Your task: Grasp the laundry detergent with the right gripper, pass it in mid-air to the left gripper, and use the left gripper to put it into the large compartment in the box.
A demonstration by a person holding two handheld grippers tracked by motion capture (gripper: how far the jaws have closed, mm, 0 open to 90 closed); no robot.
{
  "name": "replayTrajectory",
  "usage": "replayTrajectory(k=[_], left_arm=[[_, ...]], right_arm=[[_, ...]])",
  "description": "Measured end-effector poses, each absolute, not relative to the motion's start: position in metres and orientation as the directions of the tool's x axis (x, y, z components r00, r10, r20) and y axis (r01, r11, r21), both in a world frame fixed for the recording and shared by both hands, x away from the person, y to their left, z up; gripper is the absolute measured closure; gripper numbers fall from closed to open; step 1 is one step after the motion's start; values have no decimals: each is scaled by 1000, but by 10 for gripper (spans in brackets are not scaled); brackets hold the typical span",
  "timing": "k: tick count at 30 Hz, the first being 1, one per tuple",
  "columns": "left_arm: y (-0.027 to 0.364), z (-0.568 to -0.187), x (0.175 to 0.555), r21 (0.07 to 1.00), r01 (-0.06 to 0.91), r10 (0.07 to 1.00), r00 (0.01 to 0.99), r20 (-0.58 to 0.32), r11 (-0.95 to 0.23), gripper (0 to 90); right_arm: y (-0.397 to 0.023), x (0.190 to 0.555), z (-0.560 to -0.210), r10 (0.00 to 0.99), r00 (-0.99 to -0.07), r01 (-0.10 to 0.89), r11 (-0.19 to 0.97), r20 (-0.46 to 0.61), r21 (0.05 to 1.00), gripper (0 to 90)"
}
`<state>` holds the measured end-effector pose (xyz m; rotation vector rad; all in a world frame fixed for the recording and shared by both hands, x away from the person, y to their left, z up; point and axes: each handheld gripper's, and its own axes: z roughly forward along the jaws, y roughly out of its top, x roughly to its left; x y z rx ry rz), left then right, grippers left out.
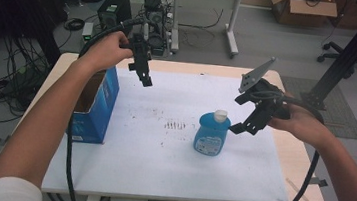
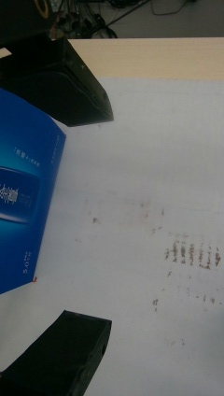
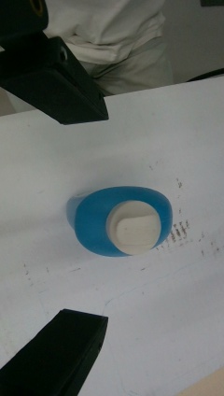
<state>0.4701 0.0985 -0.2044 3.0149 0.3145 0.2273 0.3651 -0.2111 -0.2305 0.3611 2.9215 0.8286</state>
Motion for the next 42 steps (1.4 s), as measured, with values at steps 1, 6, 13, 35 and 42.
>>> replayTrajectory(k=[1,6,13,35,42], left_arm=[[98,-204,470,117,198,213,967,137,-973,37],[98,-205,470,121,200,216,967,137,-972,37],[96,-205,470,113,198,213,968,136,-974,37],[96,-209,471,113,201,214,968,127,-973,37],[96,-210,471,107,200,213,969,126,-974,37]], right_arm=[[-213,365,-232,249,-968,204,825,-16,528,31],[-220,364,-240,257,-966,209,814,-12,542,30],[-225,363,-254,262,-965,216,812,-7,542,31],[-232,362,-290,273,-962,230,793,8,564,30],[-234,362,-303,275,-961,237,783,22,575,29]])
